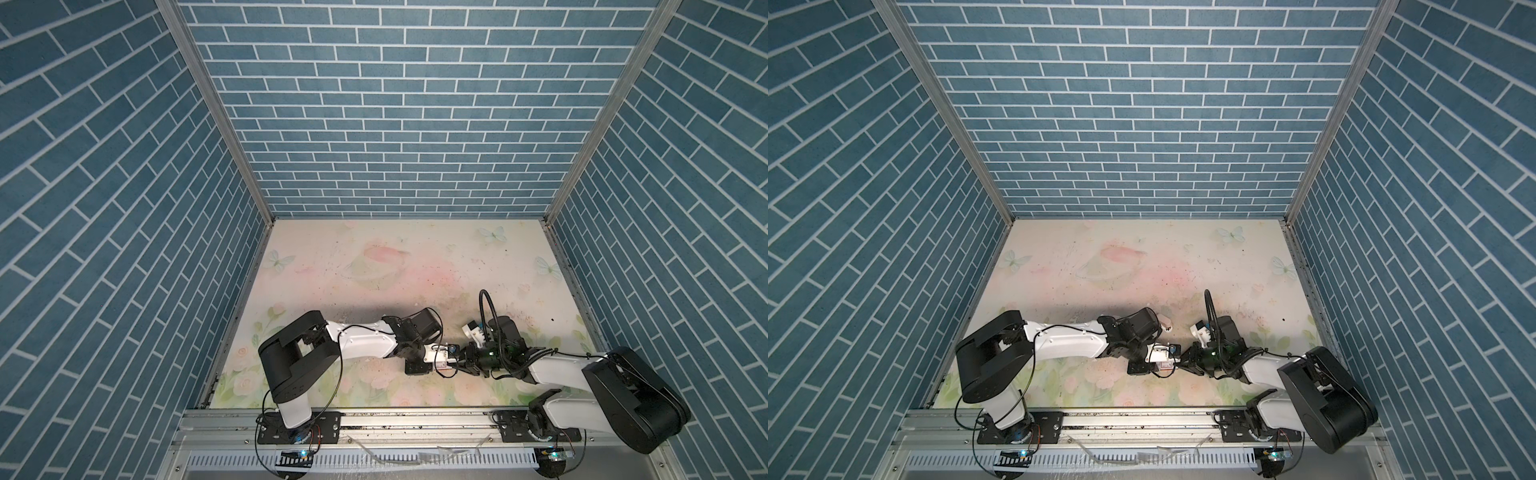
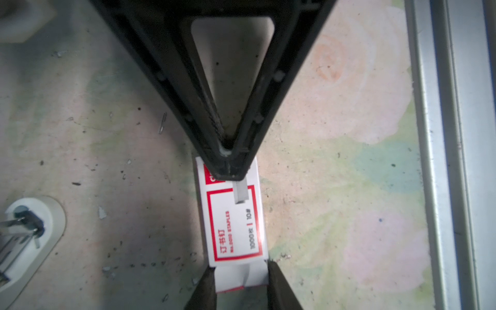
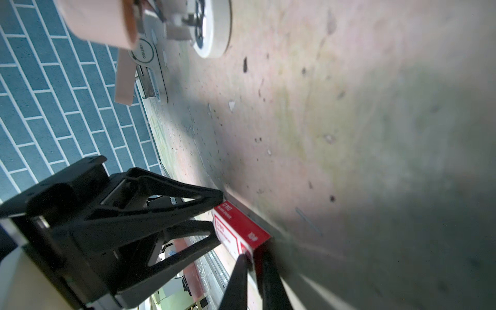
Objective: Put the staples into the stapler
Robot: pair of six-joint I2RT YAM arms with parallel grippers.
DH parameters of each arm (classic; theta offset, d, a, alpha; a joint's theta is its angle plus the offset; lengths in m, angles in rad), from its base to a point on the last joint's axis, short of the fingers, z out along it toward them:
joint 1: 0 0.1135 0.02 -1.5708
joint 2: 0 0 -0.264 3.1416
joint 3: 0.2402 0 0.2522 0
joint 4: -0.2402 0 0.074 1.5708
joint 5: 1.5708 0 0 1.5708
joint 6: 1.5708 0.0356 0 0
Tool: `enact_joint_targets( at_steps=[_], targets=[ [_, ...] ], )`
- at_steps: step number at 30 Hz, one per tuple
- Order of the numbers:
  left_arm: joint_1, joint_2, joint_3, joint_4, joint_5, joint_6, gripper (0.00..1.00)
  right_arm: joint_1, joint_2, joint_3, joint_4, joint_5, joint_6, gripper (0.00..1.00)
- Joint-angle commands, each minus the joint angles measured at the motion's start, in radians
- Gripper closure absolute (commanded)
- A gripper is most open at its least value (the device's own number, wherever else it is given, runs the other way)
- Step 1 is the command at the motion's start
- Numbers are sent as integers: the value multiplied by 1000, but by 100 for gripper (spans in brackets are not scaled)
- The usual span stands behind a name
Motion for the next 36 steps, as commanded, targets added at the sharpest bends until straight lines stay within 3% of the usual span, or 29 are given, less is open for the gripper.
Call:
enact_joint_targets(
  at_steps=[1, 15, 36],
  targets=[
    [-3, 32, 0, -33, -13, 5, 69, 3, 2, -17, 11, 21, -21, 89],
    [-1, 20, -16, -38, -20, 15, 69, 3, -9, -25, 5, 38, -24, 97],
    [8, 9, -28, -57, -41, 37, 72, 3, -106, -30, -133, 113, -67, 98]
  ],
)
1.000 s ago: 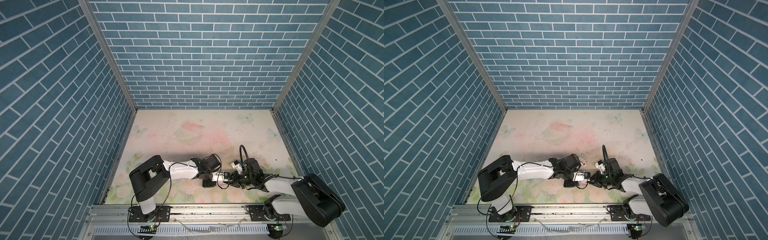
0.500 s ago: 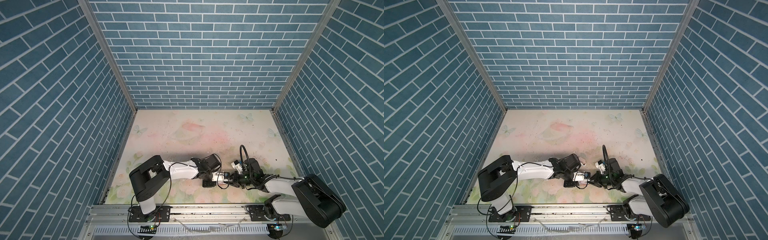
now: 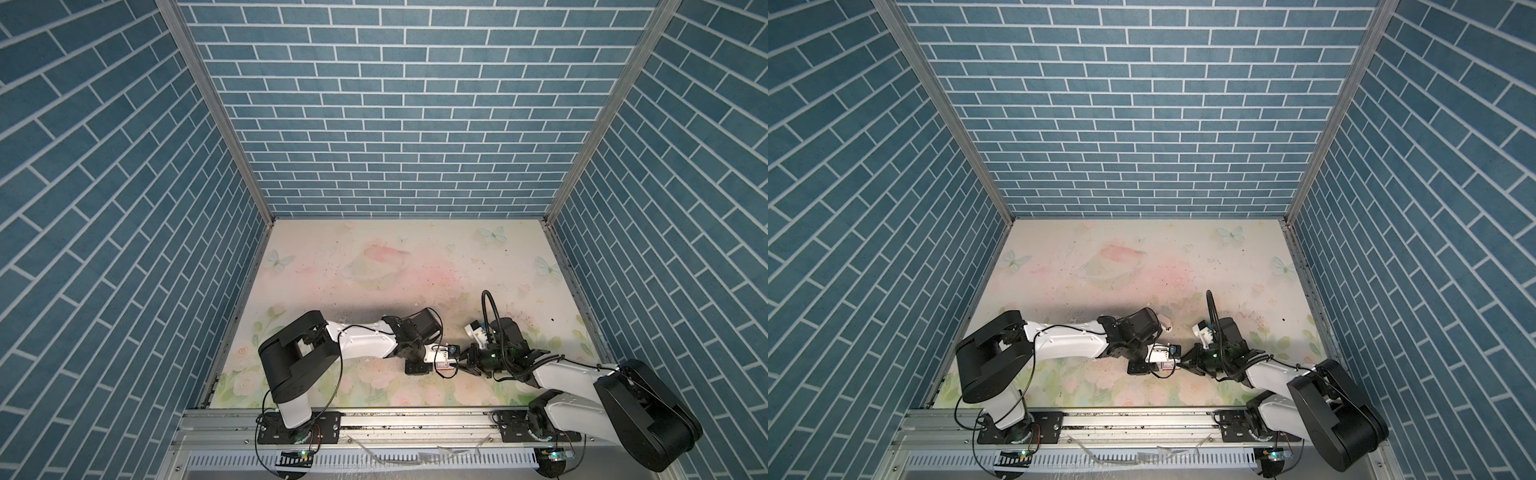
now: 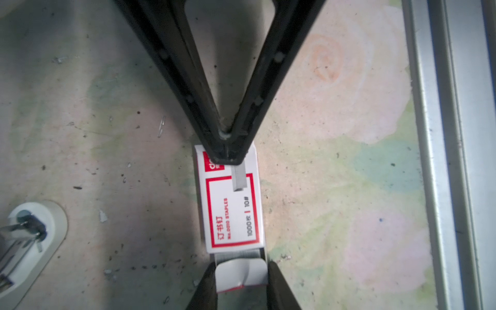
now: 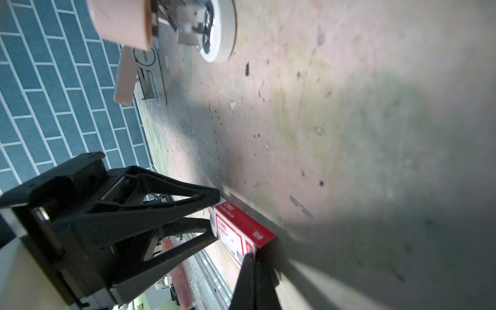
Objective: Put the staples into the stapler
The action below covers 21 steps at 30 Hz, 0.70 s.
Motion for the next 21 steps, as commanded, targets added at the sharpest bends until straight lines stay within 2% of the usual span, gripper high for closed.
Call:
enact_joint_targets(
  at_steps=[1, 12, 21],
  targets=[
    [8, 8, -29, -61, -35, 22, 72, 2, -14, -14, -66, 58, -39, 98],
    [18, -20, -48, -82, -51, 40, 72, -1, -81, -11, -150, 97, -59, 98],
    [26, -26, -47, -93, -55, 41, 72, -10, -195, -15, -267, 144, -76, 98]
  ],
)
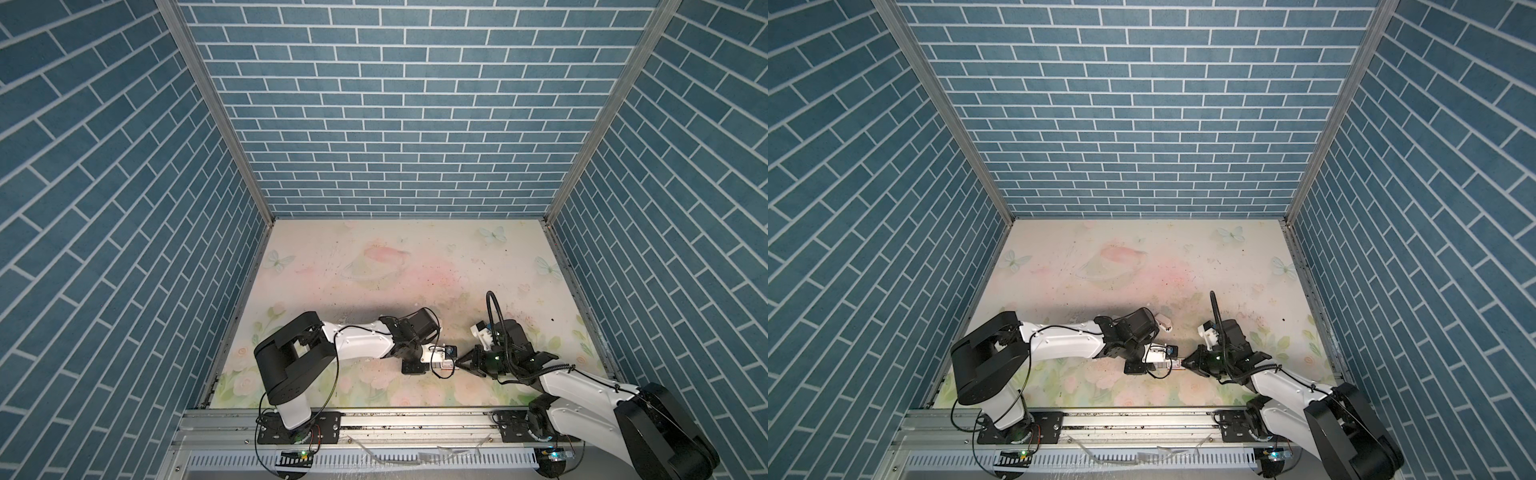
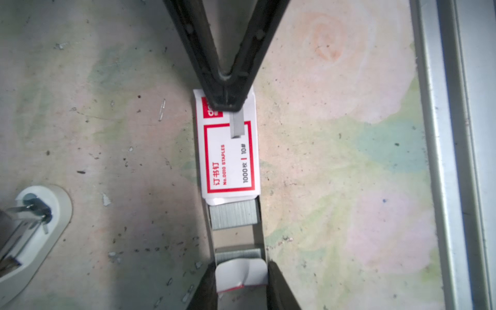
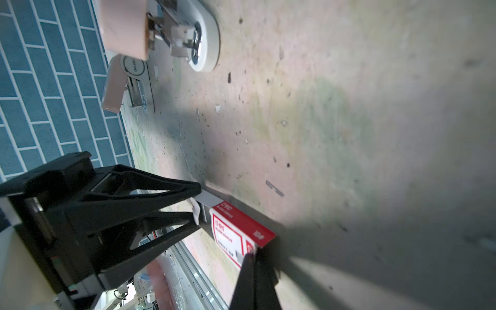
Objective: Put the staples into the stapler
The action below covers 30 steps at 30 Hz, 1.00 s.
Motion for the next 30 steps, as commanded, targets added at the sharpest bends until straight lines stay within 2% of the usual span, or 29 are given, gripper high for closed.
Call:
enact_joint_targets(
  at_steps=[1, 8, 13, 18, 23, 30],
  targets=[
    [13, 0, -24, -84, -41, 13, 72, -9, -48, -14, -101, 55, -39, 98],
    [13, 4, -20, -86, -43, 10, 71, -21, -127, -23, -169, 88, -43, 94],
    [13, 11, -12, -81, -44, 1, 70, -29, -122, -23, -174, 93, -45, 91],
    [12, 6, -8, -81, -40, -4, 65, -35, -107, -14, -174, 99, -49, 83],
    [13, -11, -6, -76, -40, -5, 56, -45, -123, -1, -187, 101, -55, 67],
    [13, -15, 0, -75, -37, -7, 46, -61, -172, 17, -236, 130, -65, 59]
  ],
)
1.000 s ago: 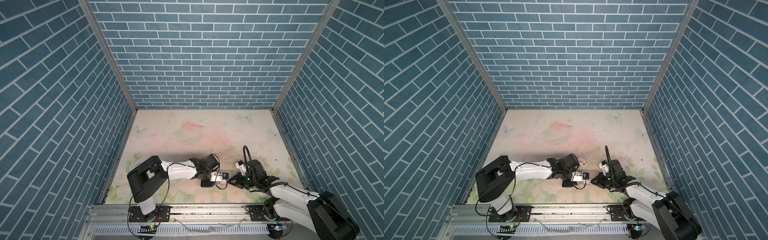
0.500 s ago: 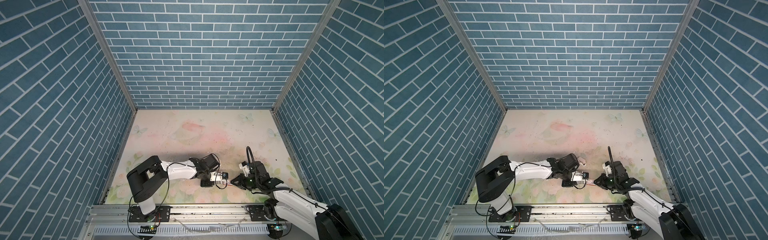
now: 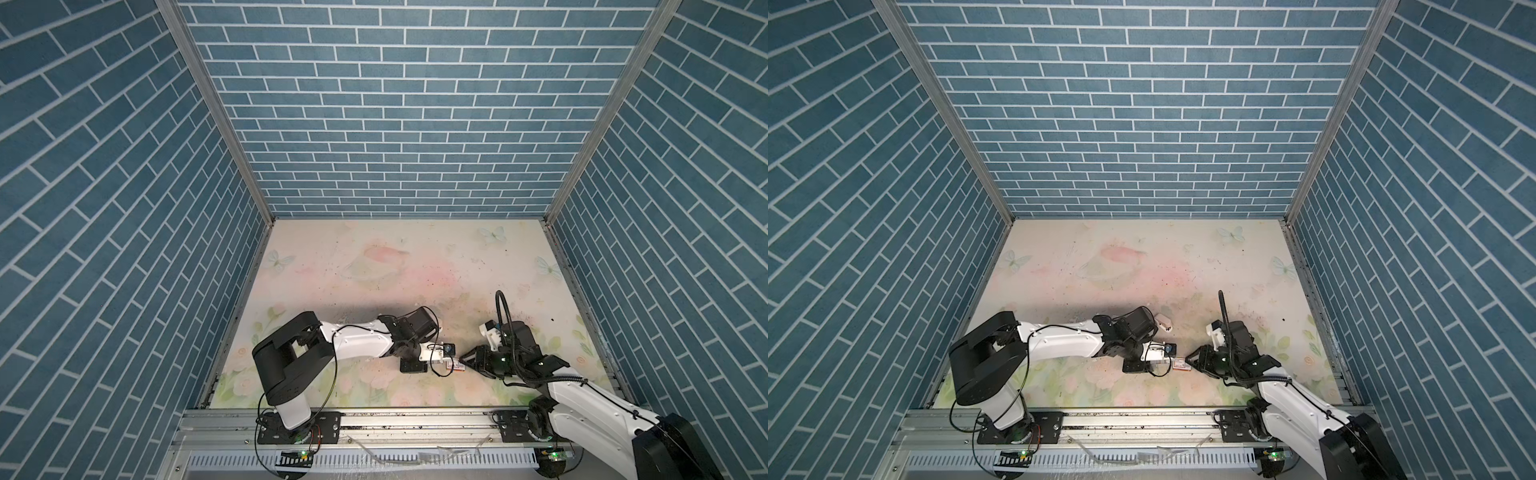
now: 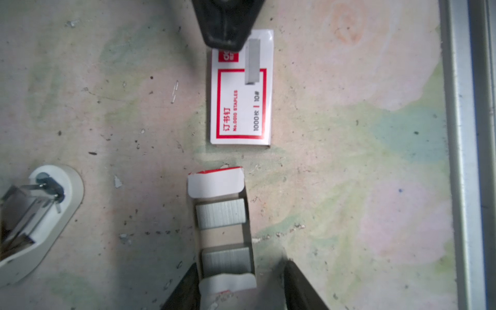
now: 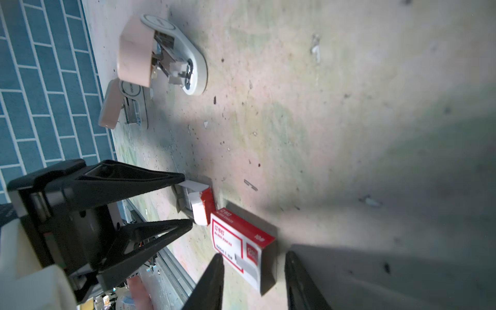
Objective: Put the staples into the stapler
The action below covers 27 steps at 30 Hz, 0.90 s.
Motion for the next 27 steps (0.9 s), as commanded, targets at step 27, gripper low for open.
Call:
enact_joint_targets(
  at_steps=[27],
  targets=[
    [5, 60, 25, -77, 41, 0, 22, -64, 258, 146, 215, -103, -48, 76]
  ],
)
